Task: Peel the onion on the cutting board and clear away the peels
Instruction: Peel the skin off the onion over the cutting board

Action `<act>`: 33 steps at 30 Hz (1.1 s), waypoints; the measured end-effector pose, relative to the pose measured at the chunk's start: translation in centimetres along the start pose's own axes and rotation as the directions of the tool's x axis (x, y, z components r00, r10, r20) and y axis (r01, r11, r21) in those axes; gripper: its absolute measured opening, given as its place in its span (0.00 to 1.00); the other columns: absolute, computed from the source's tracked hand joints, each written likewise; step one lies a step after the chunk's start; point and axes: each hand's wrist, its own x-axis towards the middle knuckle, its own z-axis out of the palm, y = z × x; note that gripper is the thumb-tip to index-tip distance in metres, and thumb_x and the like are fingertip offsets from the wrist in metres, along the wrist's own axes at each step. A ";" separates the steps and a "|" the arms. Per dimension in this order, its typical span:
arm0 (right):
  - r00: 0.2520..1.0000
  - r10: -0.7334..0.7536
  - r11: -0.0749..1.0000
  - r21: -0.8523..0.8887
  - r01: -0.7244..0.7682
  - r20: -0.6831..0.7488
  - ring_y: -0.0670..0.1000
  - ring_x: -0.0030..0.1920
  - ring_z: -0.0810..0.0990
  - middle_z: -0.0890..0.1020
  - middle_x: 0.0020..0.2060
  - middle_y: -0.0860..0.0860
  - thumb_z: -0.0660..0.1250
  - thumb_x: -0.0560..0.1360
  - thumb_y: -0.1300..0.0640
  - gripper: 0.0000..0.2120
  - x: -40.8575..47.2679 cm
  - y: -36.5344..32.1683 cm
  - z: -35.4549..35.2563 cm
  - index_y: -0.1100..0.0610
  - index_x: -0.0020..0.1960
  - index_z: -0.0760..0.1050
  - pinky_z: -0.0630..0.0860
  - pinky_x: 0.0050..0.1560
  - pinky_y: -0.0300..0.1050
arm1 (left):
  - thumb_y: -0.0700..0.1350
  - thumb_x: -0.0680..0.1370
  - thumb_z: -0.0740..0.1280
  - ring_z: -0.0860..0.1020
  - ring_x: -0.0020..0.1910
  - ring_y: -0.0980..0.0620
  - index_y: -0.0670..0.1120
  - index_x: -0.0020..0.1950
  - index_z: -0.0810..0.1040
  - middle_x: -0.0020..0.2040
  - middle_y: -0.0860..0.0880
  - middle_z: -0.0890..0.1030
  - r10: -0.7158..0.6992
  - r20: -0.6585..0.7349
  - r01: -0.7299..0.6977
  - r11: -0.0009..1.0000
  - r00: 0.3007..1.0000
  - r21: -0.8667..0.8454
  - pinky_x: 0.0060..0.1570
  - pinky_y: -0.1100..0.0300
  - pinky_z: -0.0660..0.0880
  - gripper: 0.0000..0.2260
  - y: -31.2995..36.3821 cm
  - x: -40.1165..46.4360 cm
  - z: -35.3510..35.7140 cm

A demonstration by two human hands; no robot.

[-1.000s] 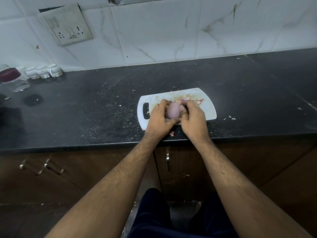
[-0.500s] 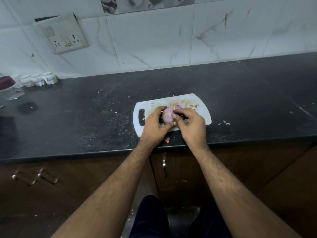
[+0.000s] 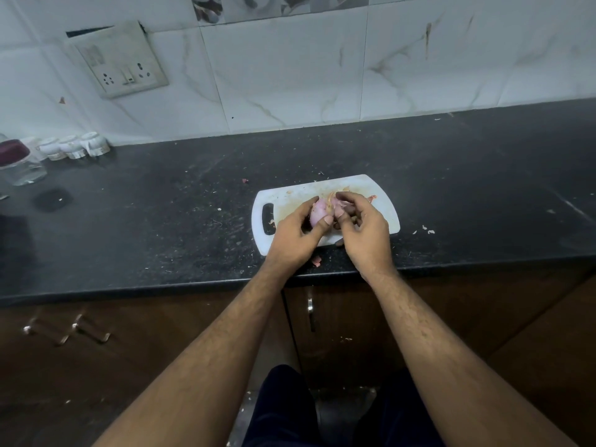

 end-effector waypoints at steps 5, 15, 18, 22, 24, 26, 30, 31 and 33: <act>0.997 0.059 0.998 -0.039 -0.057 0.048 0.43 0.55 0.83 0.85 0.56 0.41 0.67 0.80 0.51 0.10 0.5 0.2 0.0 0.46 0.61 0.81 0.83 0.53 0.56 | 0.53 0.83 0.67 0.85 0.37 0.41 0.47 0.68 0.65 0.56 0.48 0.82 -0.087 0.017 0.087 0.996 0.996 -0.011 0.31 0.49 0.83 0.19 0.2 0.0 0.2; 0.998 -0.022 0.979 -0.202 0.010 -0.058 0.39 0.46 0.80 0.83 0.47 0.43 0.71 0.78 0.54 0.03 0.4 0.1 0.1 0.52 0.51 0.80 0.71 0.45 0.26 | 0.56 0.80 0.69 0.84 0.46 0.43 0.54 0.78 0.62 0.64 0.48 0.78 -0.044 0.039 0.038 0.987 0.998 0.153 0.46 0.49 0.83 0.29 -0.2 0.3 0.3; 0.998 0.001 0.981 -0.192 -0.012 -0.057 0.37 0.41 0.81 0.84 0.42 0.41 0.70 0.79 0.53 0.04 0.2 0.2 0.1 0.53 0.53 0.81 0.78 0.44 0.32 | 0.51 0.80 0.72 0.81 0.41 0.50 0.55 0.66 0.62 0.56 0.52 0.78 -0.028 0.002 0.028 0.995 1.000 0.091 0.42 0.49 0.82 0.22 -0.7 0.3 0.4; 1.000 0.014 0.979 -0.203 -0.016 -0.012 0.44 0.42 0.84 0.84 0.43 0.44 0.68 0.80 0.50 0.11 0.0 0.0 0.4 0.47 0.62 0.77 0.81 0.45 0.43 | 0.46 0.84 0.66 0.79 0.57 0.57 0.50 0.71 0.68 0.60 0.54 0.79 0.014 -0.004 -0.014 0.995 1.000 0.096 0.59 0.64 0.75 0.16 -0.2 0.3 -0.1; 1.000 -0.002 0.971 -0.239 0.007 0.019 0.46 0.45 0.84 0.85 0.46 0.46 0.67 0.80 0.50 0.14 -0.2 -0.1 0.6 0.45 0.65 0.76 0.80 0.48 0.43 | 0.46 0.85 0.64 0.77 0.62 0.55 0.47 0.74 0.70 0.65 0.52 0.79 0.016 0.007 -0.017 0.995 1.000 0.099 0.66 0.59 0.73 0.17 -0.1 0.4 -0.1; 0.999 -0.035 0.960 -0.277 0.037 0.015 0.46 0.48 0.83 0.85 0.50 0.46 0.67 0.80 0.52 0.13 -0.3 -0.3 0.6 0.48 0.65 0.79 0.79 0.51 0.41 | 0.47 0.85 0.63 0.77 0.64 0.55 0.47 0.75 0.70 0.67 0.51 0.79 0.007 0.010 -0.008 0.995 1.000 0.095 0.69 0.56 0.73 0.18 -0.1 0.4 0.0; 0.995 -0.095 0.953 -0.290 0.086 -0.017 0.44 0.49 0.79 0.84 0.53 0.48 0.70 0.79 0.55 0.10 -0.1 -0.4 0.4 0.53 0.59 0.83 0.76 0.54 0.37 | 0.52 0.82 0.61 0.75 0.69 0.52 0.50 0.77 0.69 0.70 0.50 0.77 -0.016 0.027 0.014 0.997 1.000 0.076 0.73 0.51 0.71 0.23 -0.2 0.5 0.0; 0.995 -0.096 0.955 -0.285 0.086 -0.020 0.44 0.50 0.80 0.84 0.53 0.49 0.71 0.79 0.55 0.10 -0.1 -0.4 0.4 0.54 0.59 0.84 0.76 0.55 0.37 | 0.51 0.83 0.61 0.74 0.69 0.53 0.51 0.77 0.69 0.71 0.50 0.76 -0.012 0.029 0.010 0.997 1.000 0.075 0.74 0.51 0.70 0.22 -0.3 0.5 0.0; 0.993 -0.114 0.952 -0.288 0.103 -0.023 0.45 0.51 0.81 0.85 0.51 0.49 0.71 0.78 0.56 0.10 -0.3 -0.3 0.4 0.55 0.58 0.85 0.78 0.56 0.39 | 0.46 0.85 0.60 0.73 0.67 0.54 0.51 0.78 0.69 0.70 0.48 0.73 -0.001 0.023 -0.002 0.996 1.000 0.091 0.70 0.58 0.73 0.20 -0.5 0.6 0.0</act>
